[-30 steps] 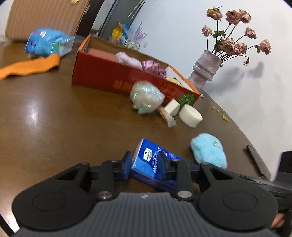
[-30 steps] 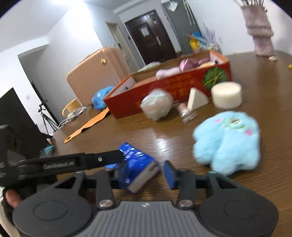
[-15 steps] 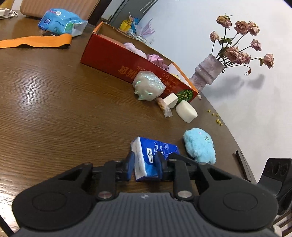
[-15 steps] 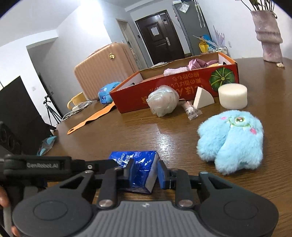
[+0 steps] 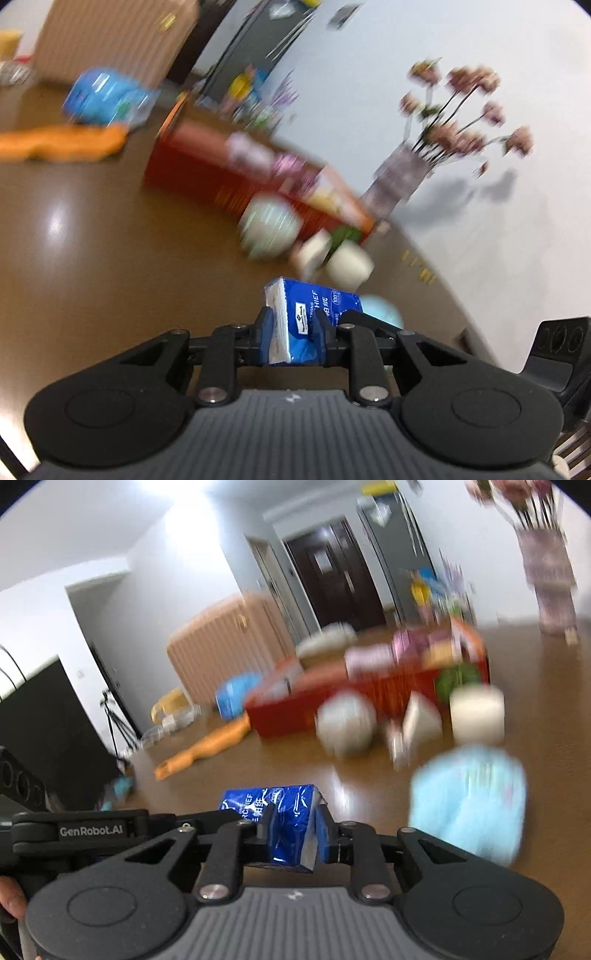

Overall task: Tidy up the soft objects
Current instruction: 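Lift the blue tissue pack and carry it into the box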

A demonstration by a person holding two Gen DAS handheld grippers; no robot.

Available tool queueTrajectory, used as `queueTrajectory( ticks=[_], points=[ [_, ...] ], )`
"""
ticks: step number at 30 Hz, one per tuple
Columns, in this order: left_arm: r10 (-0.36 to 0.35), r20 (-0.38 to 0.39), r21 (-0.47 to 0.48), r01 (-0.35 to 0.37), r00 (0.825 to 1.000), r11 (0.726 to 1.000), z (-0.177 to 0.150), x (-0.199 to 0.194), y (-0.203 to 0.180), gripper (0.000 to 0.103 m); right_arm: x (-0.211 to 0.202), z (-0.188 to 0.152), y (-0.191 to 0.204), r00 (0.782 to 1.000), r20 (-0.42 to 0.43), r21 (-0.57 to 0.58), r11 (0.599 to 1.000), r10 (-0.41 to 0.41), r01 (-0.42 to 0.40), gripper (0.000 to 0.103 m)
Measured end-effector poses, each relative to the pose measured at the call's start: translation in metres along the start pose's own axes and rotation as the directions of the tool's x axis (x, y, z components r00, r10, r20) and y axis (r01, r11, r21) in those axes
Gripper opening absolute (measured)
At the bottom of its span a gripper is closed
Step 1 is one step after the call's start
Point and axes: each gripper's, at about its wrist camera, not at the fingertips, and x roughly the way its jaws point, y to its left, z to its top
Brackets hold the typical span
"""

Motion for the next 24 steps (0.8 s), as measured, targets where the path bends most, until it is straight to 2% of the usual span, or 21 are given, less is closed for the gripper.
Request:
queueTrajectory(
  ticks=[3, 5, 7, 9, 11, 14, 18, 21, 22, 24],
  points=[
    [-0.02, 0.038, 0.063, 0.017, 0.999, 0.998, 0.054, 0.019, -0.008, 0.023, 0.014, 0.045, -0.003, 0.999, 0.053, -0.072, 0.997, 0.015, -0.011, 0.021],
    [-0.038, 0.019, 0.057, 0.037, 0.999, 0.998, 0.095, 0.049, -0.003, 0.023, 0.038, 0.085, -0.015, 0.997, 0.071, -0.088, 0.996, 0.011, -0.005, 0.02],
    [-0.052, -0.023, 0.025, 0.052, 0.998, 0.998, 0.133, 0.087, 0.005, 0.023, 0.069, 0.121, -0.033, 0.998, 0.056, -0.062, 0.998, -0.013, 0.016, 0.02],
    [-0.035, -0.071, 0.002, 0.035, 0.997, 0.999, 0.164, 0.129, 0.012, 0.023, 0.104, 0.151, -0.052, 0.999, 0.018, -0.045, 0.998, -0.045, 0.045, 0.02],
    [-0.007, -0.111, -0.007, 0.006, 0.994, 1.0, 0.182, 0.168, 0.016, 0.023, 0.141, 0.176, -0.078, 0.996, -0.034, -0.019, 0.997, -0.079, 0.078, 0.02],
    [0.037, -0.197, -0.016, -0.041, 0.98, 0.999, 0.193, 0.226, 0.021, 0.023, 0.182, 0.193, -0.112, 0.984, -0.12, 0.047, 0.989, -0.133, 0.14, 0.02],
    [0.1, -0.271, 0.024, -0.098, 0.957, 0.995, 0.184, 0.278, 0.014, 0.022, 0.214, 0.194, -0.132, 0.944, -0.18, -0.031, 0.961, -0.276, 0.275, 0.02],
    [0.135, -0.322, 0.012, -0.139, 0.937, 0.99, 0.178, 0.301, 0.02, 0.024, 0.233, 0.189, -0.147, 0.917, -0.257, -0.056, 0.952, -0.304, 0.3, 0.017],
    [0.135, -0.332, -0.002, -0.143, 0.934, 0.99, 0.178, 0.302, 0.022, 0.024, 0.236, 0.185, -0.151, 0.916, -0.268, -0.058, 0.954, -0.3, 0.295, 0.012],
    [0.128, -0.314, 0.002, -0.134, 0.941, 0.991, 0.181, 0.297, 0.023, 0.027, 0.24, 0.184, -0.149, 0.911, -0.271, -0.084, 0.951, -0.31, 0.298, 0.012]
  ],
)
